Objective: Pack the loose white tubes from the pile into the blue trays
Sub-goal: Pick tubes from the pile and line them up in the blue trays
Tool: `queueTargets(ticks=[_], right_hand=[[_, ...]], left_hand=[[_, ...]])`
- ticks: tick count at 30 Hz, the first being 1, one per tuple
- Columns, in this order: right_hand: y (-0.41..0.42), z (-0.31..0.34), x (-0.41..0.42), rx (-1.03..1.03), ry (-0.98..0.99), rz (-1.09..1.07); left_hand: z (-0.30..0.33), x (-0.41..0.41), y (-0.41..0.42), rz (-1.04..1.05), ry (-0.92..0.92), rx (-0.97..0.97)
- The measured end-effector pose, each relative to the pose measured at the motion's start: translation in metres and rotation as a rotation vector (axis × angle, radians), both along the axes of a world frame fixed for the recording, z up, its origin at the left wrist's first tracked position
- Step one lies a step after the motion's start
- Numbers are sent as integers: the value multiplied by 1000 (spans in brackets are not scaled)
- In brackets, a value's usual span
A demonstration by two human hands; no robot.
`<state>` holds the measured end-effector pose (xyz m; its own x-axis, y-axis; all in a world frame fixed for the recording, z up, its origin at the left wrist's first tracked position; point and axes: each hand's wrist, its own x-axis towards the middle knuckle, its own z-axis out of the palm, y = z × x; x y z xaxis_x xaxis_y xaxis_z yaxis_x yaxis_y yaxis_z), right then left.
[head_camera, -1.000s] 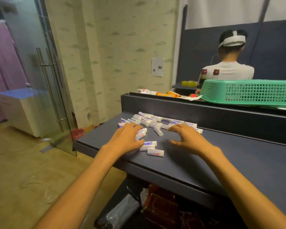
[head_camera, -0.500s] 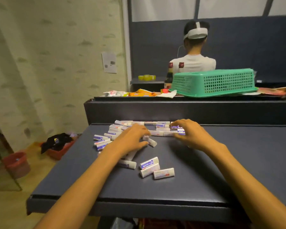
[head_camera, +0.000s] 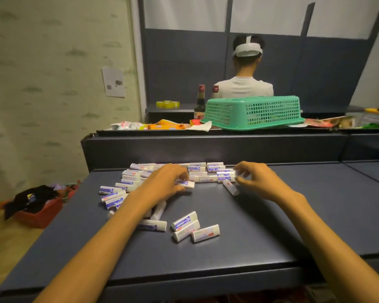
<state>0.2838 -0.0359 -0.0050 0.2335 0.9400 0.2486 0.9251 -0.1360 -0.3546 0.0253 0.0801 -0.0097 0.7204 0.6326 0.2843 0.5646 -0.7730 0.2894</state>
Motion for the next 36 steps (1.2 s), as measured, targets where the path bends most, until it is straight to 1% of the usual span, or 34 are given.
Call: queueTargets(ticks=[4, 8, 11, 13, 17, 21, 25, 28, 32, 34, 36], right_hand=[[2, -7, -3, -74, -2, 62], [6, -12, -4, -146, -69, 30], [10, -16, -3, -147, -136, 27], [11, -16, -2, -135, -125, 56], [11, -15, 5, -62, -7, 112], [11, -10, 11, 28, 189, 191], [4, -1, 10, 109, 345, 293], [2, 2, 11, 120, 508, 348], [2, 3, 12, 99, 676, 394], [1, 4, 10, 85, 714, 393], [0, 3, 6, 81, 709, 391]], left_hand=[[5, 2, -8, 26, -50, -2], [7, 6, -14, 13, -127, 35], [8, 9, -21, 9, -173, 57], [8, 10, -24, 19, -181, 69], [7, 12, -28, 49, -179, 83], [7, 16, -32, 73, -182, 101], [7, 21, -35, 88, -184, 109], [7, 23, -38, 100, -190, 110], [5, 22, -43, 117, -219, 98], [3, 19, -46, 128, -235, 102], [3, 15, -47, 146, -254, 108]])
